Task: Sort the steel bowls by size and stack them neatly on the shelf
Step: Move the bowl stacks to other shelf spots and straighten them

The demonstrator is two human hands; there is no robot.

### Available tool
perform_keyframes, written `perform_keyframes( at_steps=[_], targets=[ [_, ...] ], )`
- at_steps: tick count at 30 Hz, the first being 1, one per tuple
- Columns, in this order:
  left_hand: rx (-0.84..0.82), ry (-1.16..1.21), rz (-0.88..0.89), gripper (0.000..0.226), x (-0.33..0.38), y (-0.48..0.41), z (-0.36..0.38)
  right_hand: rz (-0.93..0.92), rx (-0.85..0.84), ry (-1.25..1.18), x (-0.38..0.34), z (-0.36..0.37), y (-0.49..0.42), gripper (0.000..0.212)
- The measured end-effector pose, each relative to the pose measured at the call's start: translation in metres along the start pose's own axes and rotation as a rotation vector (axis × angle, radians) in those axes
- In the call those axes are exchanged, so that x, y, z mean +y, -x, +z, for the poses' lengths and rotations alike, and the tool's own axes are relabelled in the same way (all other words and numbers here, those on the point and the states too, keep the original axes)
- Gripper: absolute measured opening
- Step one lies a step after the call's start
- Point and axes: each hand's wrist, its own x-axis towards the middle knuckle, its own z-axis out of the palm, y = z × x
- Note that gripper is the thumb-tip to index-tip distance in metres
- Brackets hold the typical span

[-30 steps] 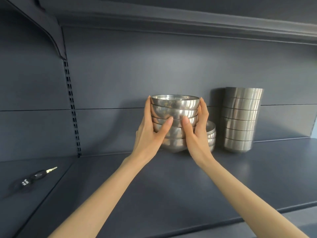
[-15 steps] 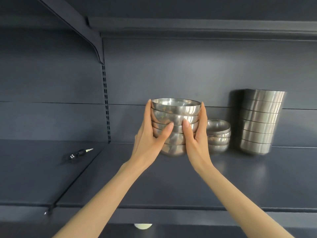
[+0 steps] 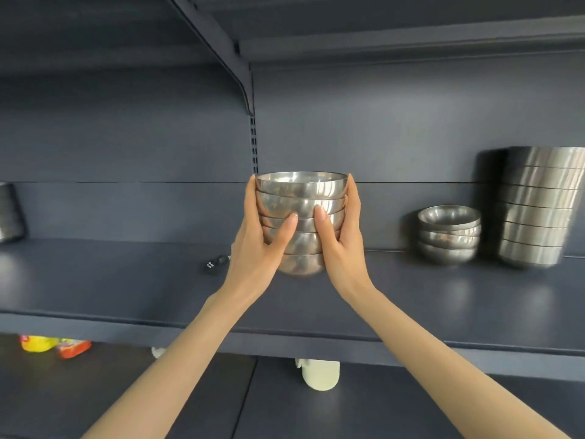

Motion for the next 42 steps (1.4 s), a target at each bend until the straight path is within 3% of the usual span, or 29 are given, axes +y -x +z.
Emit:
perform_keyframes(
  at_steps=[5,9,21,29,42],
  targets=[
    [0.01,-0.017,0.004,0.092,-0.015,-0.006,-0.076,0.009,-0.025,0.002,-0.001,0.076,-0.002,0.084],
    [-0.002,-0.047,0.0,0.083,-0.032,-0.013,-0.144,0.009,-0.019,-0.02,0.003,0.146,0.001,0.078],
    [0.027,-0.148,-0.015,0.092,-0.104,-0.033,-0.331,0.021,-0.048,-0.128,0.03,0.349,0.0,0.073],
    [0.105,-0.172,-0.041,0.077,-0.164,-0.047,-0.413,0.021,-0.114,-0.188,0.067,0.446,-0.009,0.07],
    [0.228,-0.241,-0.081,0.091,-0.28,-0.116,-0.536,0.048,-0.242,-0.255,0.163,0.606,-0.07,0.072]
  ],
)
